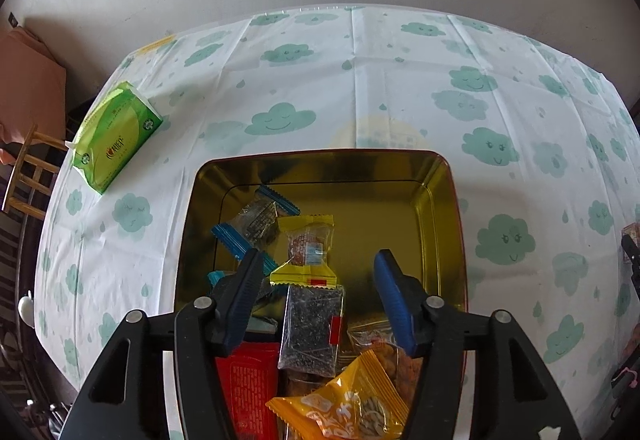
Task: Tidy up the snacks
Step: 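Withdraw the open left tool from the tin box, then carry the pink candy into the tin box with the right tool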
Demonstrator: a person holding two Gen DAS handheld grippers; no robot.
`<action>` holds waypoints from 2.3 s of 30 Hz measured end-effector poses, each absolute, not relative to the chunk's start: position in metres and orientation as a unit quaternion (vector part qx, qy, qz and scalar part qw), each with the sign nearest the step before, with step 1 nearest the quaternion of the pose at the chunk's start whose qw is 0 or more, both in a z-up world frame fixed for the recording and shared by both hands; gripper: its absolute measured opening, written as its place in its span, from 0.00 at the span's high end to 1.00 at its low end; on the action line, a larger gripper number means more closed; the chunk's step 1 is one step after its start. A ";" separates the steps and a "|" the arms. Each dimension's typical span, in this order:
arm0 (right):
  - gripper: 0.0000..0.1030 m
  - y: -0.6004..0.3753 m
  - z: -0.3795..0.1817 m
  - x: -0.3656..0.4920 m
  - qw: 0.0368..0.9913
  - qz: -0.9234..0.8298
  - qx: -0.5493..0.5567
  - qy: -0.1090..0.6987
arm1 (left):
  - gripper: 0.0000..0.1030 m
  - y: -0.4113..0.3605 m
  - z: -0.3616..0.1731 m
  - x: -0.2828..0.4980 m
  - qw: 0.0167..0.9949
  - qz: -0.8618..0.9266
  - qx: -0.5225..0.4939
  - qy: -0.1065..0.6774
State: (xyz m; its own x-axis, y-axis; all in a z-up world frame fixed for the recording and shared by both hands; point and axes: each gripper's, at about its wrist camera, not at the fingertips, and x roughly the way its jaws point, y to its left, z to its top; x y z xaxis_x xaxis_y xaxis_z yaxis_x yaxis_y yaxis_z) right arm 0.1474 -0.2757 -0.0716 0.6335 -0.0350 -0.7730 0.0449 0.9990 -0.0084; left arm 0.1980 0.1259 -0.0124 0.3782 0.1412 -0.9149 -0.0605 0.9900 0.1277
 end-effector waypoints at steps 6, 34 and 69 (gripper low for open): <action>0.75 -0.275 -0.072 0.147 0.904 -0.022 0.006 0.428 | 0.41 0.123 0.001 0.187 0.841 0.065 0.042 0.536; 0.63 -0.272 -0.072 0.148 0.903 -0.011 -0.002 0.430 | 0.25 0.144 0.033 0.047 0.883 0.112 0.036 0.455; 0.64 -0.271 -0.065 0.167 0.848 -0.035 0.007 0.529 | 0.18 0.203 0.005 0.029 0.868 0.150 -0.026 0.473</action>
